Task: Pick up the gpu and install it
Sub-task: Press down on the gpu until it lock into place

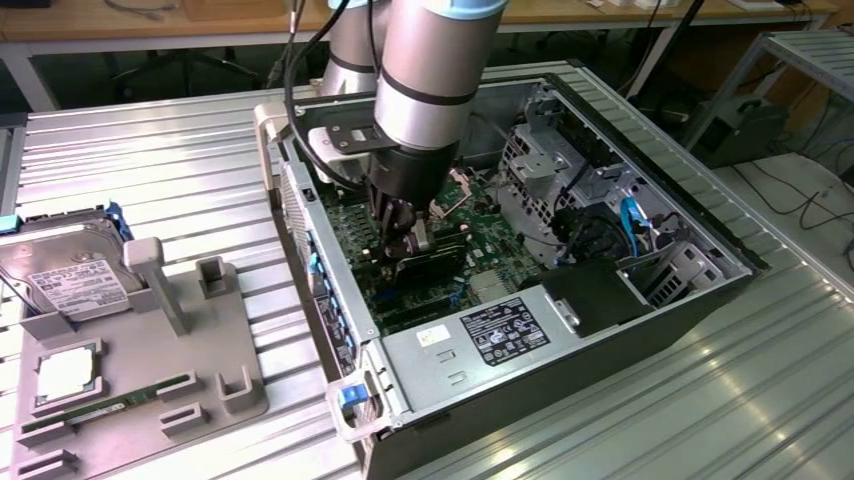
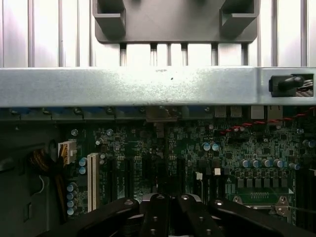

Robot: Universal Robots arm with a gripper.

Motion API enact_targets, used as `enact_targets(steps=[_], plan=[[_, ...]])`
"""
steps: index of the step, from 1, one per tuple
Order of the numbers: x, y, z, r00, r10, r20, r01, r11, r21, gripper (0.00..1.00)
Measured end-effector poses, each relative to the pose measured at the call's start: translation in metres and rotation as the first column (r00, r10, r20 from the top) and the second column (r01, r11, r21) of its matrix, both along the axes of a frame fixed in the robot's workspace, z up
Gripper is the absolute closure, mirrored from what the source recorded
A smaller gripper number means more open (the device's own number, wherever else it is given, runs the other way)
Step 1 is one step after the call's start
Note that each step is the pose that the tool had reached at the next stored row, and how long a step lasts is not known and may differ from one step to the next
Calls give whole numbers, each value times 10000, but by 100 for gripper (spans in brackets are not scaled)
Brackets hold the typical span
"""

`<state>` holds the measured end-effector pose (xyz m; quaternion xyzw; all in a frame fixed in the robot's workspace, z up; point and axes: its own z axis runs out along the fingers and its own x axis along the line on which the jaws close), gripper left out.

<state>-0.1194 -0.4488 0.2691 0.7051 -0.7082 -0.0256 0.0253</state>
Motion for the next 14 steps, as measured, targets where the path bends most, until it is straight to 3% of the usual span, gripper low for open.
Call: enact_targets(steps=[2, 5, 14], plan=[[1, 3, 47, 10000, -2, 15, 2, 10000, 36, 89], [0, 2, 154, 10000, 0, 3, 0, 10000, 28, 89], [-5, 1, 162, 10000, 0, 4, 0, 10000, 26, 89]])
